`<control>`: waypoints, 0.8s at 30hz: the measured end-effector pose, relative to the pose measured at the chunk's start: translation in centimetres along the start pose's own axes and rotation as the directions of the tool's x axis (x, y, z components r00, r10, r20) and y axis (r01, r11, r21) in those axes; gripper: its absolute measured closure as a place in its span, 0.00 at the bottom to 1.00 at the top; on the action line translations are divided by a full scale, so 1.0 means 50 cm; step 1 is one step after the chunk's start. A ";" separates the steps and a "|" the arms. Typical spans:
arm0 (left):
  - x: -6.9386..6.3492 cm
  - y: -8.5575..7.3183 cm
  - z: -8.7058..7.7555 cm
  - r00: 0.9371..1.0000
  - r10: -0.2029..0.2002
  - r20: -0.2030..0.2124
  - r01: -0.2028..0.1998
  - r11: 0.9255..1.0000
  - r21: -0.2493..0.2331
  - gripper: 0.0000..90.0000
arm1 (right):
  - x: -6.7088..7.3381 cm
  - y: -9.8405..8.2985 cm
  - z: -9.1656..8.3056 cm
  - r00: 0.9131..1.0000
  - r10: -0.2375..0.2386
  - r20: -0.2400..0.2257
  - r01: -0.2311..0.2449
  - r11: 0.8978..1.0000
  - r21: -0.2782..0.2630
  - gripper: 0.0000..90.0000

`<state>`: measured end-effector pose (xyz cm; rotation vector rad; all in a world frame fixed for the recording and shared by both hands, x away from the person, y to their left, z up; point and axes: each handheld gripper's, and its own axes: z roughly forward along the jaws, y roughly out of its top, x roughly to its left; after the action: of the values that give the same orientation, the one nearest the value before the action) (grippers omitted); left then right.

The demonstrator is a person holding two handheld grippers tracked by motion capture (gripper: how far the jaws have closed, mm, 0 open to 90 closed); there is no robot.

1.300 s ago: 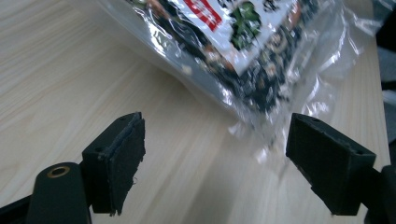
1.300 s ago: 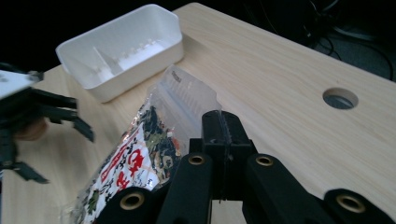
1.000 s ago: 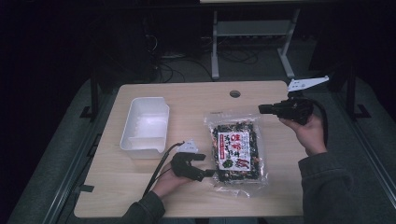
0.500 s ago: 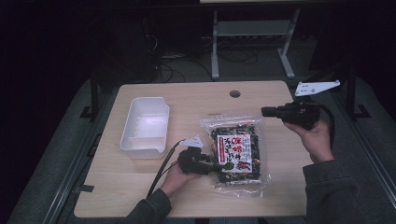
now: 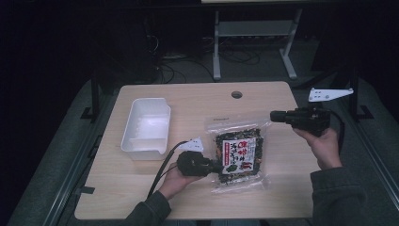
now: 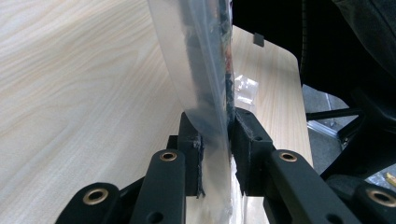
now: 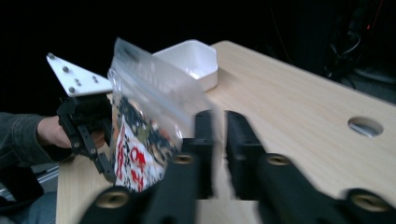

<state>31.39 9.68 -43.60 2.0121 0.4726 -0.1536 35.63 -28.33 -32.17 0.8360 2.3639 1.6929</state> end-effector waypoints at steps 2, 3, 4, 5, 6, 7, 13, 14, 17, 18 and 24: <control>-0.001 0.001 -0.004 1.000 0.013 -0.005 -0.013 1.000 0.004 0.83 | -0.002 -0.020 0.010 1.000 0.009 -0.019 -0.009 1.000 0.022 0.66; -0.001 0.001 -0.006 1.000 0.015 -0.005 -0.015 1.000 0.004 0.83 | -0.002 -0.026 0.014 1.000 0.019 -0.023 -0.018 0.999 0.030 0.58; -0.001 0.001 -0.006 1.000 0.015 -0.005 -0.015 1.000 0.004 0.83 | -0.002 -0.026 0.014 1.000 0.019 -0.023 -0.018 0.999 0.030 0.58; -0.001 0.001 -0.008 1.000 0.017 -0.009 -0.017 1.000 0.007 0.83 | -0.004 -0.042 0.023 0.998 0.038 -0.040 -0.037 0.999 0.032 0.50; -0.001 0.001 -0.008 1.000 0.017 -0.009 -0.017 1.000 0.007 0.83 | -0.004 -0.042 0.023 0.998 0.038 -0.040 -0.037 0.999 0.032 0.50; 0.000 0.001 -0.010 1.000 0.018 -0.011 -0.018 1.000 0.008 0.83 | -0.005 -0.052 0.030 0.995 0.054 -0.079 -0.052 0.998 0.034 0.43; 0.002 0.001 -0.017 1.000 0.023 -0.010 -0.023 1.000 0.013 0.83 | 0.003 -0.075 0.056 0.980 0.074 -0.183 -0.063 0.996 0.064 0.30; 0.002 0.001 -0.018 1.000 0.022 -0.011 -0.022 1.000 0.013 0.83 | 0.005 -0.077 0.060 0.982 0.064 -0.176 -0.053 0.996 0.069 0.27; 0.001 0.001 -0.020 1.000 0.024 -0.012 -0.024 1.000 0.012 0.83 | 0.007 -0.083 0.073 0.981 0.069 -0.180 -0.054 0.995 0.089 0.25; 0.001 0.000 -0.022 1.000 0.028 -0.013 -0.028 1.000 0.014 0.83 | 0.007 -0.086 0.079 0.982 0.064 -0.176 -0.047 0.994 0.095 0.24; 0.001 0.001 -0.028 0.999 0.038 -0.011 -0.038 0.999 0.021 0.83 | 0.011 -0.091 0.107 0.979 0.061 -0.195 -0.036 0.991 0.130 0.23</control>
<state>31.33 10.89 -42.91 2.0419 0.4418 -0.1239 35.65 -24.58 -38.16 0.7825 2.6270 1.7353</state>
